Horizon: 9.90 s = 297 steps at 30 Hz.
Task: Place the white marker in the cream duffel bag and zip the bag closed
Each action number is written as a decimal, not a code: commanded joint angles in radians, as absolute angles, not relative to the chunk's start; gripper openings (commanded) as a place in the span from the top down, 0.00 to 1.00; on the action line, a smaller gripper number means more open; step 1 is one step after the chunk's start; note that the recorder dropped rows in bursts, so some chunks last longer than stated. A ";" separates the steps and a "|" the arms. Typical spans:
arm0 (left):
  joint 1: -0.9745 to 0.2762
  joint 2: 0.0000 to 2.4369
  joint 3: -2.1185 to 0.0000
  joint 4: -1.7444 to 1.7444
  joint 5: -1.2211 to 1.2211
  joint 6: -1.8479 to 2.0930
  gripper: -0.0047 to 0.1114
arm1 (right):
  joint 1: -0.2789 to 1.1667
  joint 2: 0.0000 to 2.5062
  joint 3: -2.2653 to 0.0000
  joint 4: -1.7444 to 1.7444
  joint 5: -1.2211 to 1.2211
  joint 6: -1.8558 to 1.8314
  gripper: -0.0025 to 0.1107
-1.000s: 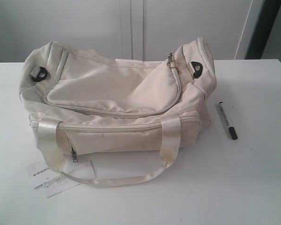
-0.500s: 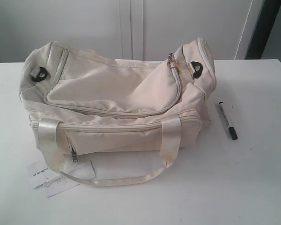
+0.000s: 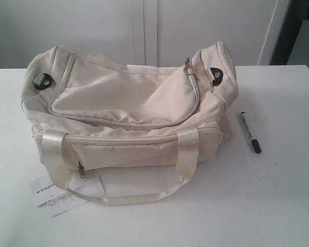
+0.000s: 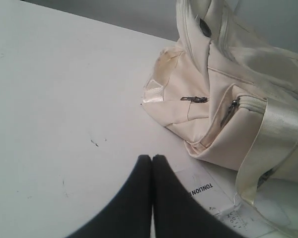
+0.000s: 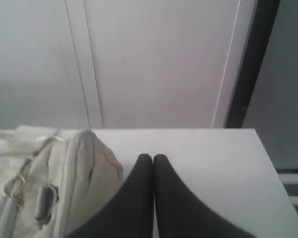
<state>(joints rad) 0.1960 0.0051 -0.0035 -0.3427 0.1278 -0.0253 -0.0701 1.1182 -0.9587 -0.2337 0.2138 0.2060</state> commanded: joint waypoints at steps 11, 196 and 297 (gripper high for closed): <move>0.197 0.000 0.000 -0.383 0.160 -0.028 0.96 | -0.065 1.542 -1.359 0.377 0.673 -0.374 0.74; -0.404 2.036 -1.555 -1.744 0.348 0.926 0.39 | -0.059 1.878 -1.535 0.656 0.714 -0.491 0.98; -0.443 2.092 -1.665 -1.388 0.604 0.361 0.96 | -0.059 1.878 -1.535 0.659 0.699 -0.493 0.98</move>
